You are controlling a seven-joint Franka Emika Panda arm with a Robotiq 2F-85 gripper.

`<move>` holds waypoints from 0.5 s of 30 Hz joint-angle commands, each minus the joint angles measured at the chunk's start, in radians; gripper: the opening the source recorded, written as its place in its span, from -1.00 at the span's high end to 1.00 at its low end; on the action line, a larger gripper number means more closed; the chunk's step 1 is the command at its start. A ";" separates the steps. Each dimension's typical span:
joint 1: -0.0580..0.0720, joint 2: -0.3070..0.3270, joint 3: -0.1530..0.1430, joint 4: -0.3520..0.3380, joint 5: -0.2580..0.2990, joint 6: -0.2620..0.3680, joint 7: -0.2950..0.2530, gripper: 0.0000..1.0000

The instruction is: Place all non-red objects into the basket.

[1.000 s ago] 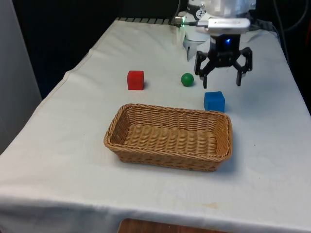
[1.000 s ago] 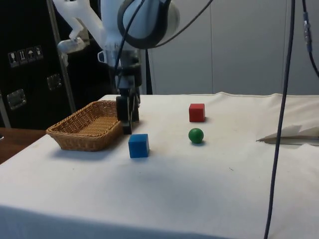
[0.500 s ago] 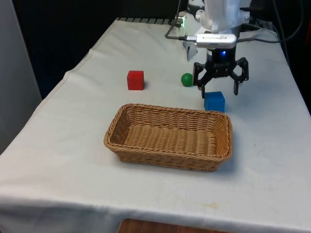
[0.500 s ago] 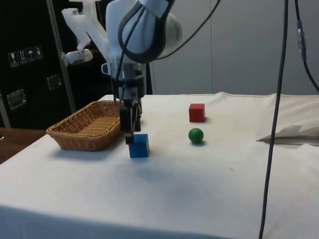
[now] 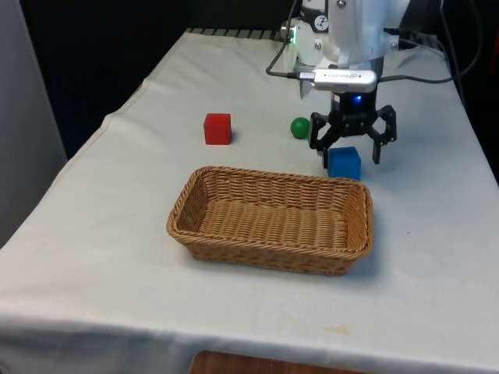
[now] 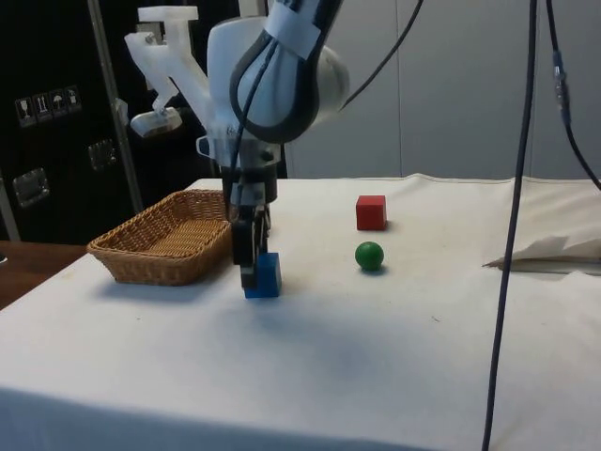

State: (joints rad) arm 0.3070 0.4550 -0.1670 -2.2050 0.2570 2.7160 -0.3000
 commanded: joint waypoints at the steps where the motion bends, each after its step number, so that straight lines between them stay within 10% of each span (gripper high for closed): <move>1: -0.005 0.004 0.009 -0.002 0.009 0.018 -0.008 -1.00; 15: 0.000 0.011 0.003 0.000 0.002 0.020 -0.006 -1.00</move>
State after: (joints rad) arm 0.3080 0.4660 -0.1660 -2.2030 0.2570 2.7330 -0.3030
